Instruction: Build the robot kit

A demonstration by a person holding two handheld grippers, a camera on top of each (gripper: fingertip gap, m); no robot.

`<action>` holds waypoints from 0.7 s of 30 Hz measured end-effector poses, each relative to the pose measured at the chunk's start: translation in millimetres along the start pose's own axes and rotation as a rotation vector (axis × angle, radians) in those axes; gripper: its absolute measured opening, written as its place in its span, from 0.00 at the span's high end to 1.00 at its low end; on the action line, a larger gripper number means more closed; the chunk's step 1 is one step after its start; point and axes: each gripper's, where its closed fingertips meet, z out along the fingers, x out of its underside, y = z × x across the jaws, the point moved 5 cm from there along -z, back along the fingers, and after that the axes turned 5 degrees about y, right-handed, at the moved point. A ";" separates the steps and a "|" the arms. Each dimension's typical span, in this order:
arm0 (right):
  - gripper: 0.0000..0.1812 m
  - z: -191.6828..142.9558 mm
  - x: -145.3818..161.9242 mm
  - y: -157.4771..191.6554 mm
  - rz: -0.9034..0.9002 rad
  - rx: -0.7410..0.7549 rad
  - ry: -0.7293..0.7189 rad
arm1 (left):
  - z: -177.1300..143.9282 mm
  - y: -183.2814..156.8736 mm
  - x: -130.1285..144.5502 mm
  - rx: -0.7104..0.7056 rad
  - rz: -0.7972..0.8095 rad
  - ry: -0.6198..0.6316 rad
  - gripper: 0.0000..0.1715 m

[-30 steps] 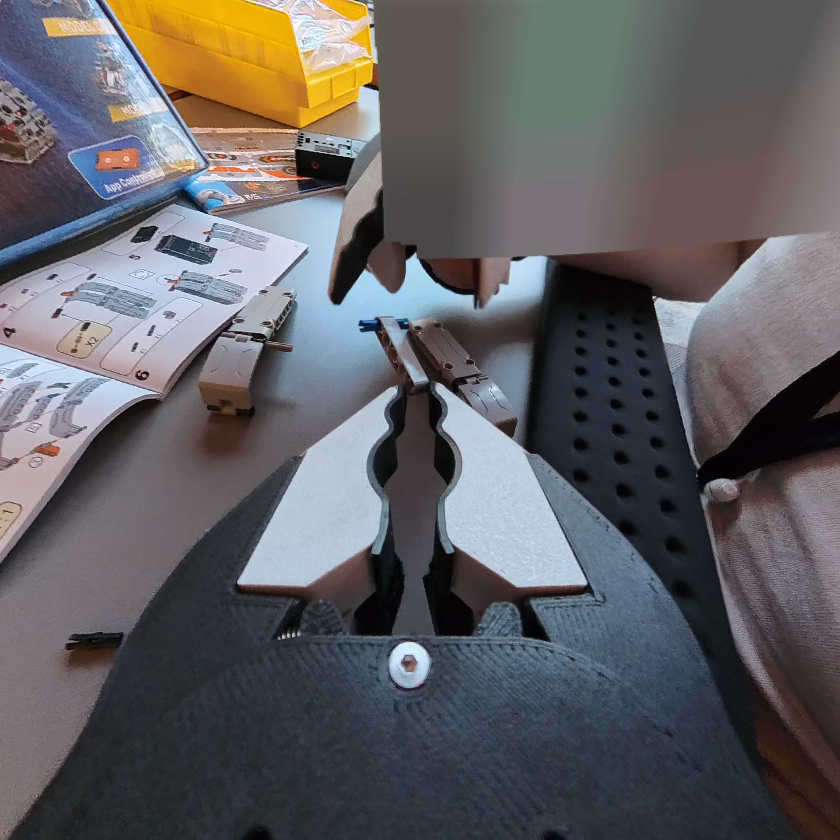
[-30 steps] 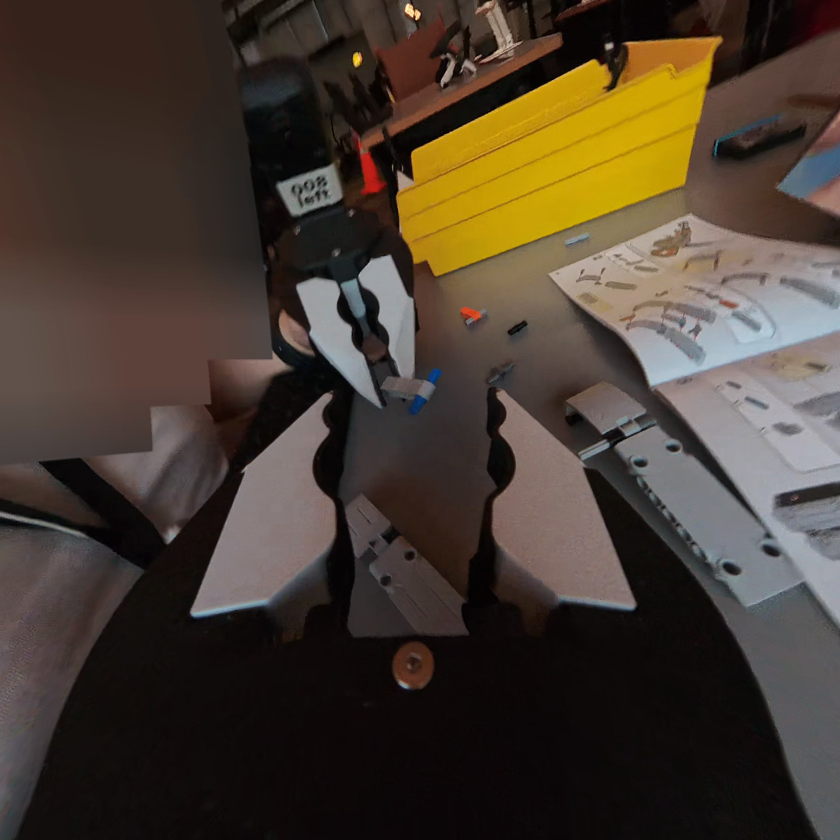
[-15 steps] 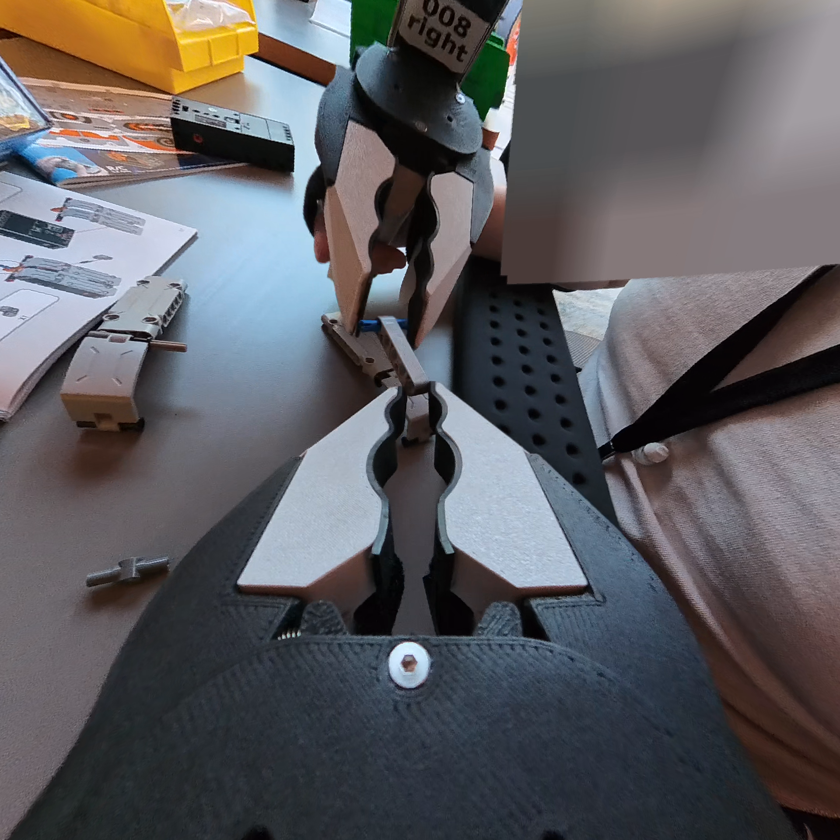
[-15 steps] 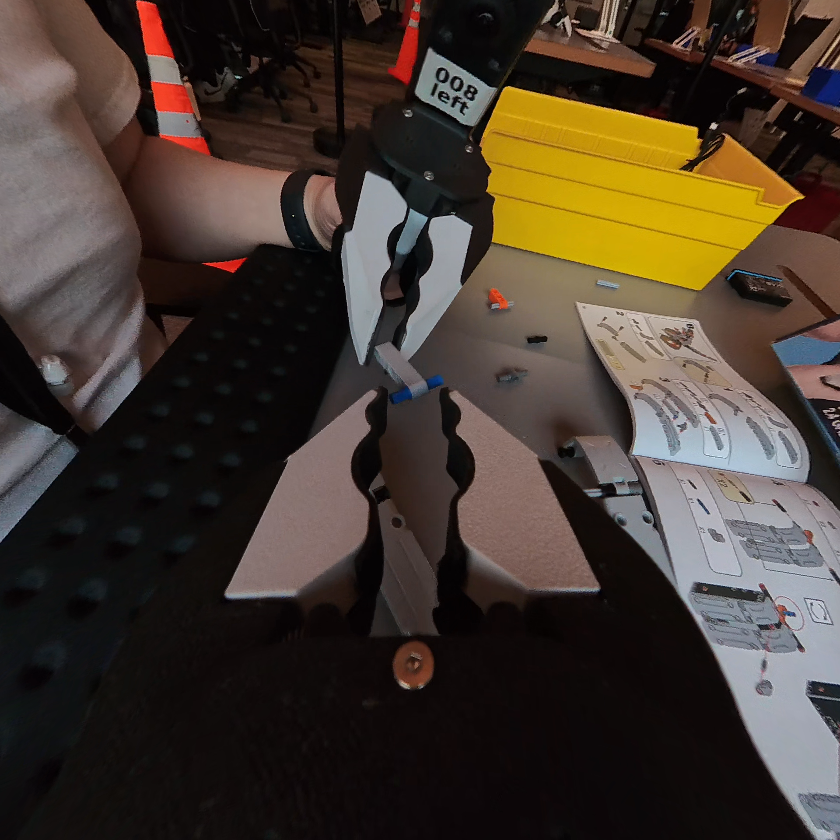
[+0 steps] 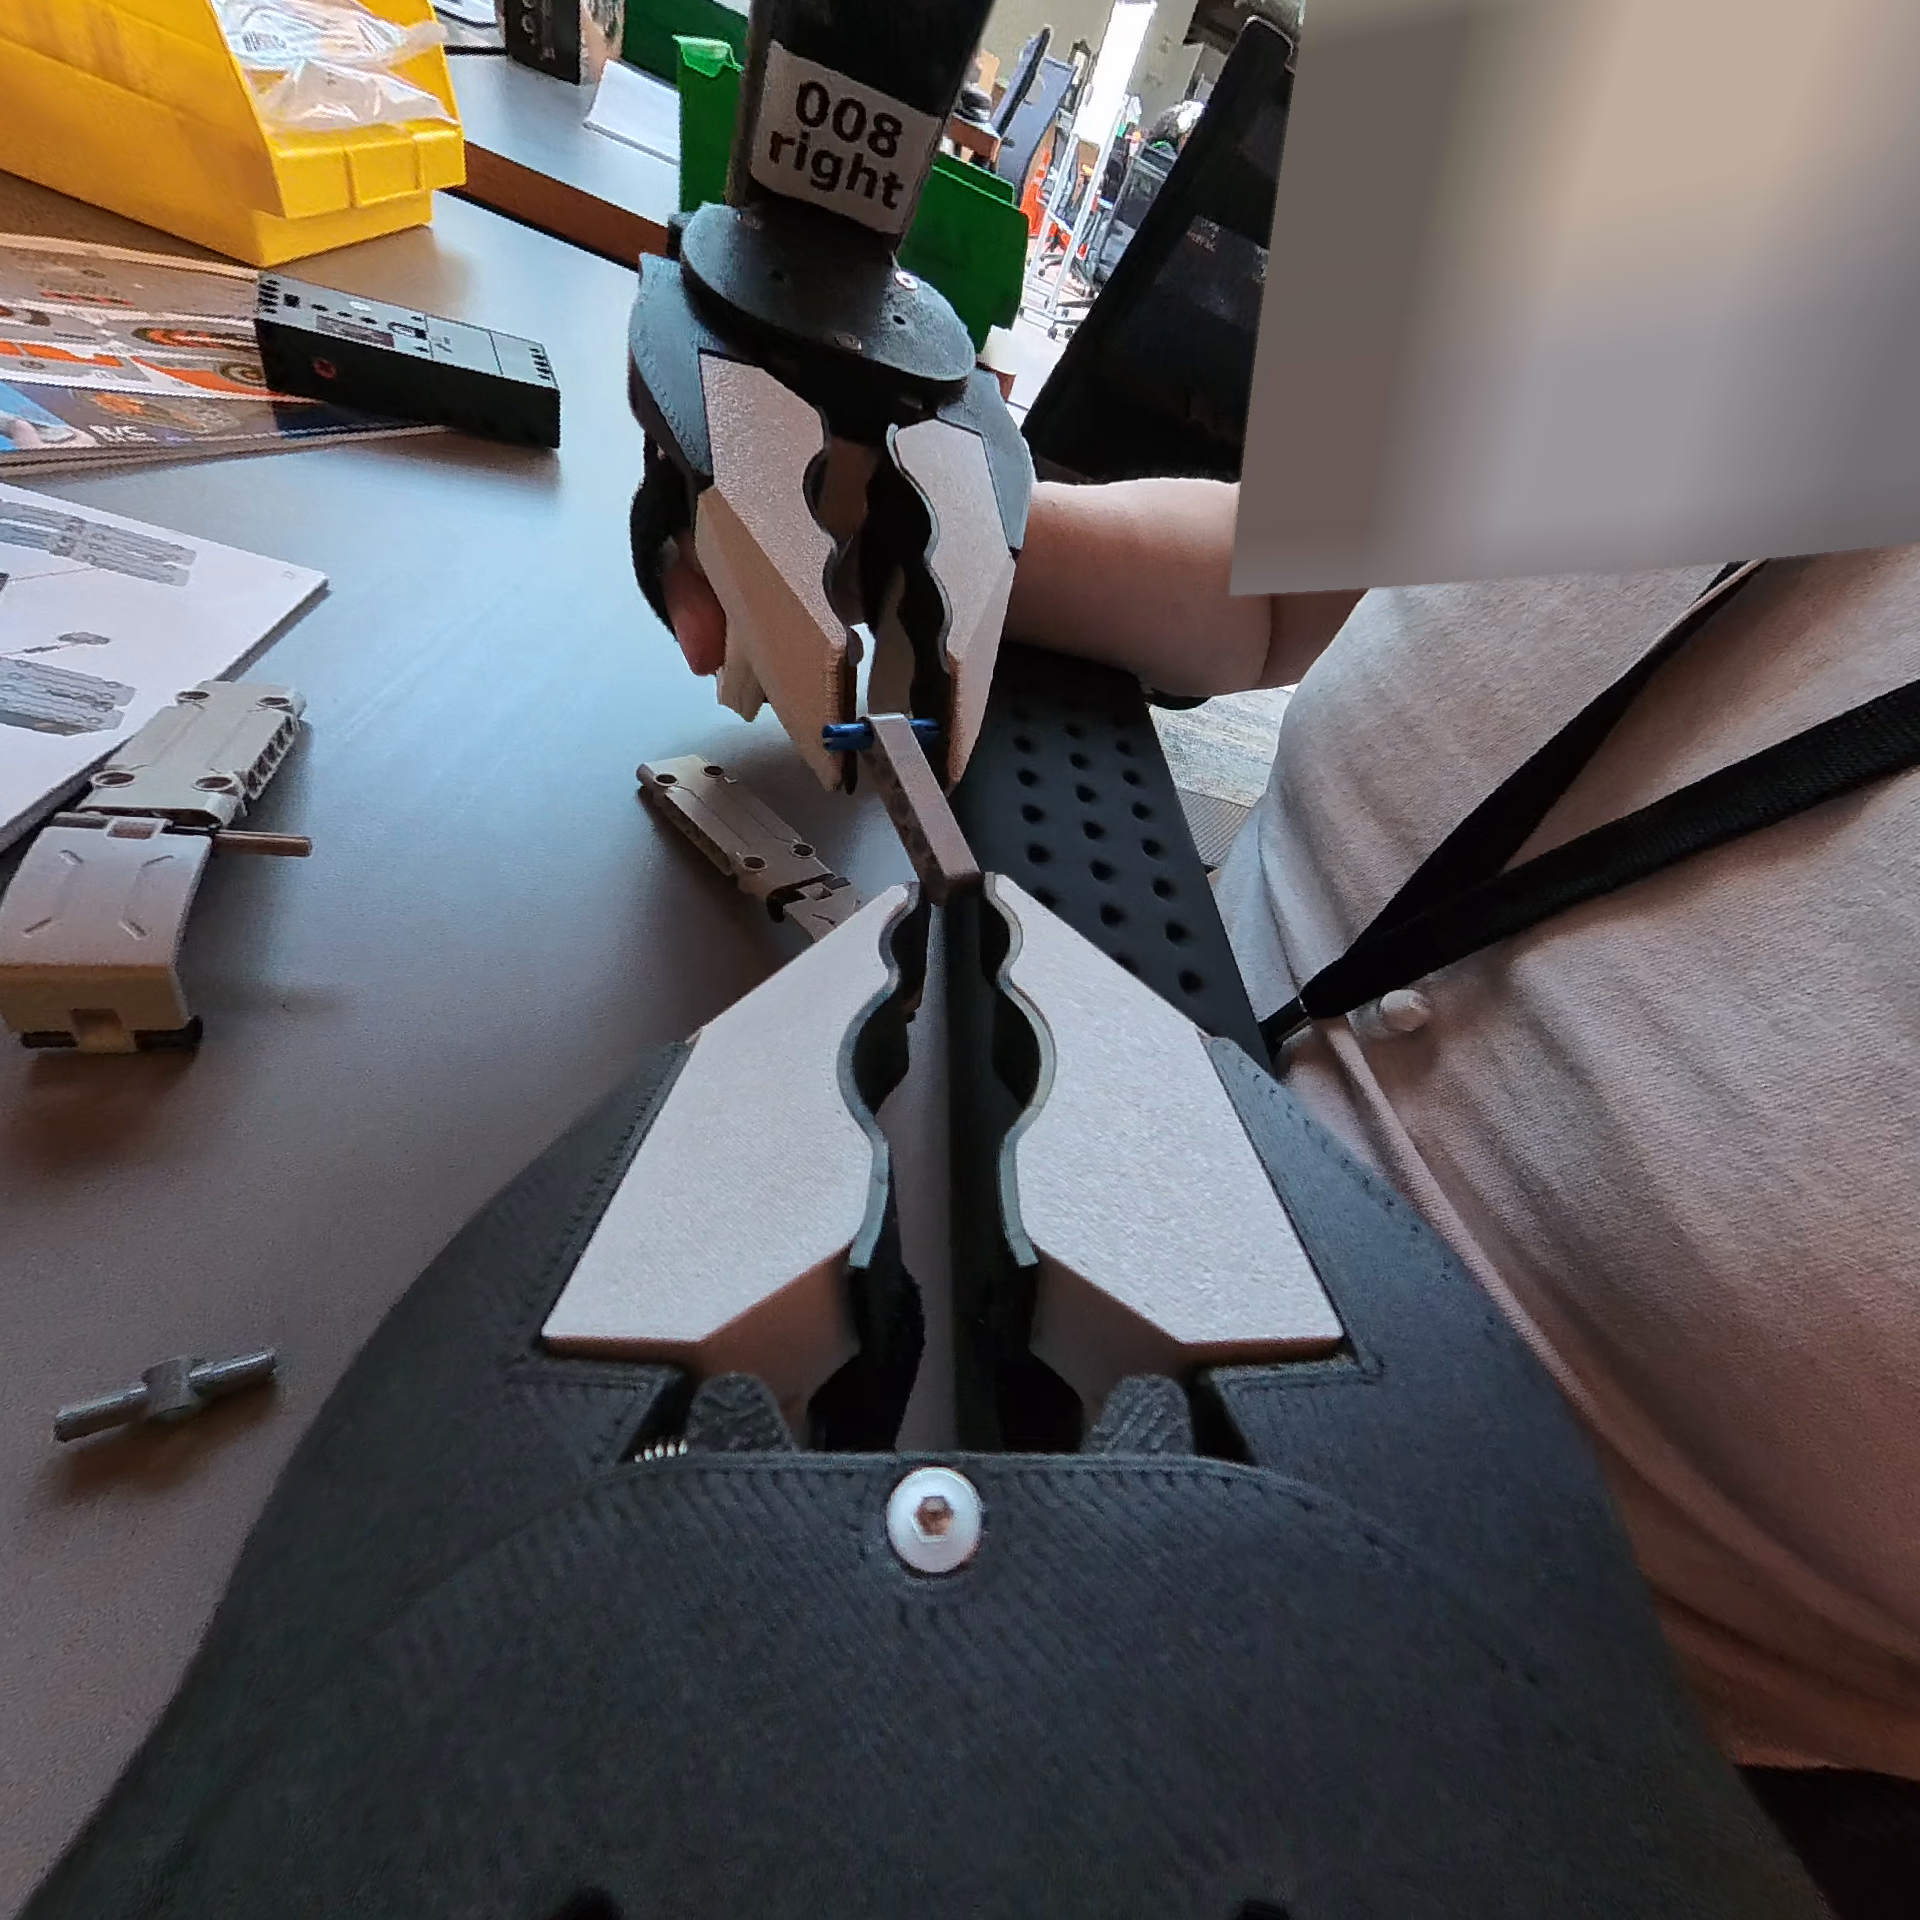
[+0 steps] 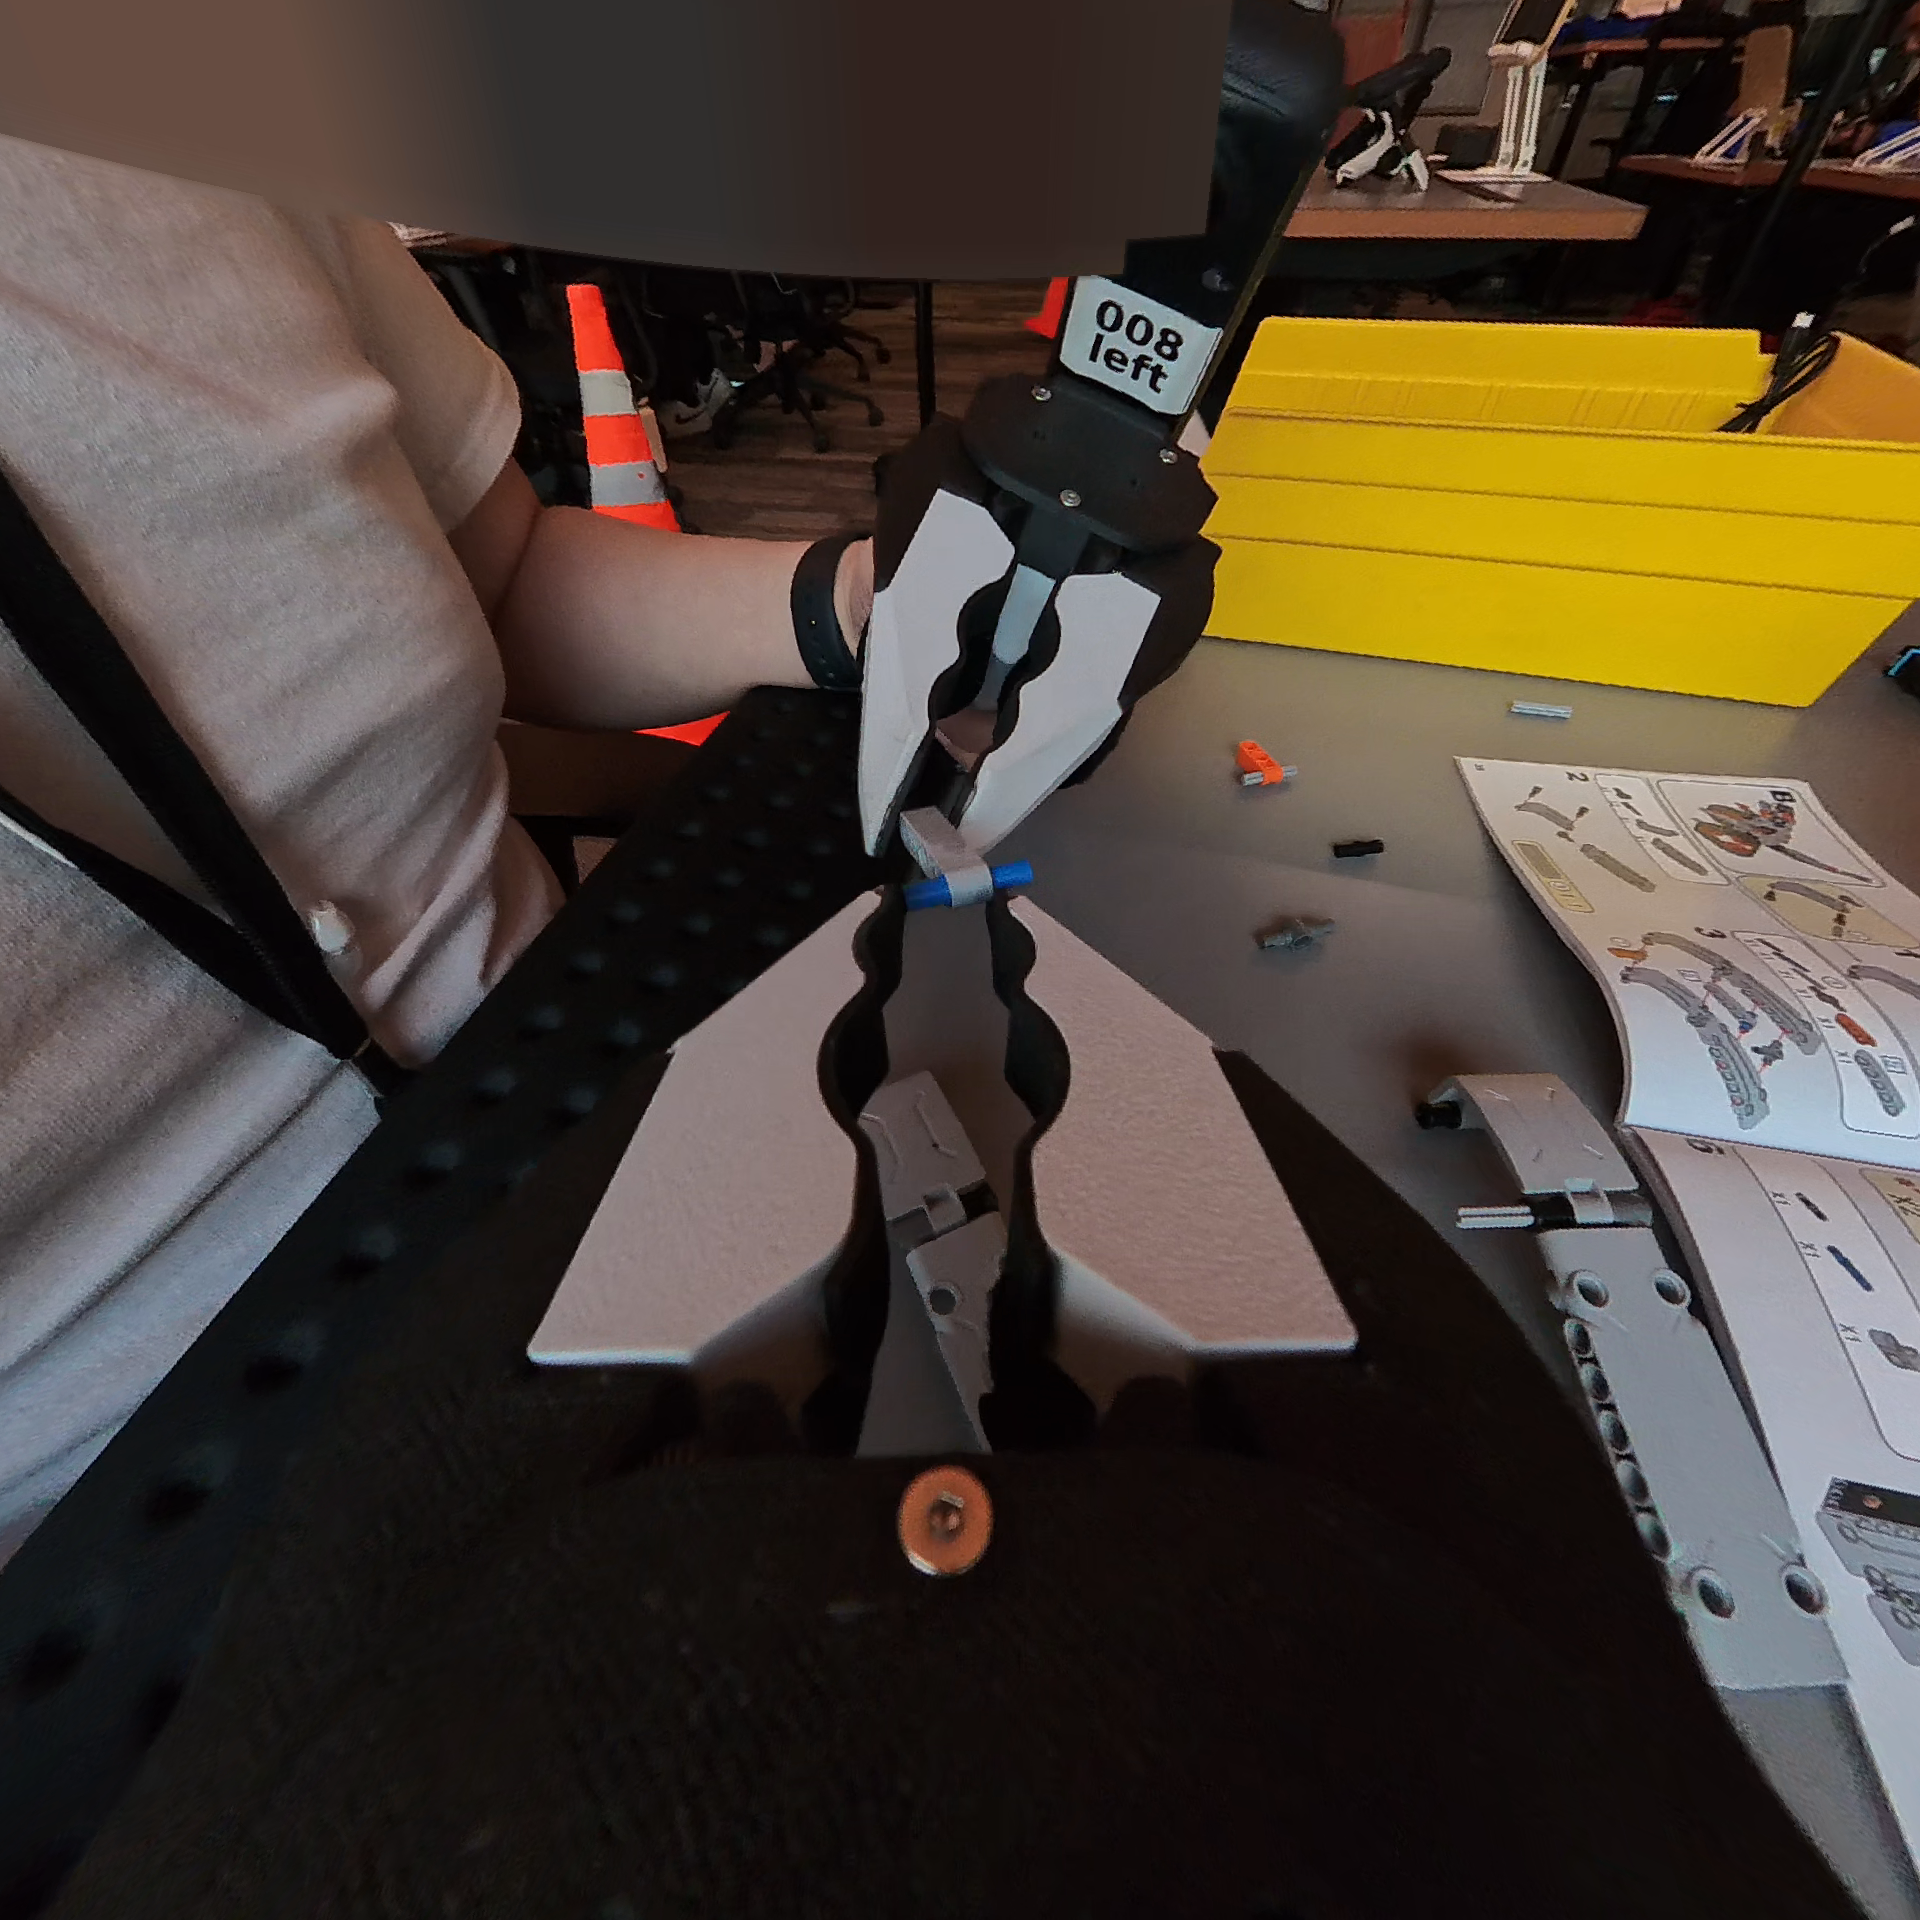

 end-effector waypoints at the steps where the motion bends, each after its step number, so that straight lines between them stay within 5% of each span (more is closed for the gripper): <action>1: 0.92 0.4 0.2 -0.1 0.010 -0.007 -0.002 | 0.5 0.0 0.4 0.004 -0.002 0.003 0.96; 4: 0.86 2.0 -0.7 -0.7 0.045 -0.023 -0.017 | 1.4 0.4 1.1 0.010 -0.006 0.009 0.96; 6: 0.92 1.1 -0.7 0.6 0.048 -0.040 -0.012 | 2.0 -0.5 1.1 0.021 -0.006 0.009 0.96; 13: 0.92 1.0 0.3 -1.6 0.049 -0.024 -0.005 | 2.6 2.4 1.9 0.011 -0.013 0.003 0.95; 16: 0.92 0.6 1.8 -6.7 0.037 0.030 0.011 | 2.7 5.6 -2.5 -0.047 -0.008 -0.023 0.83; 21: 0.92 2.0 2.6 -17.2 0.069 0.112 0.006 | -2.7 18.0 -11.4 -0.252 0.002 -0.072 0.89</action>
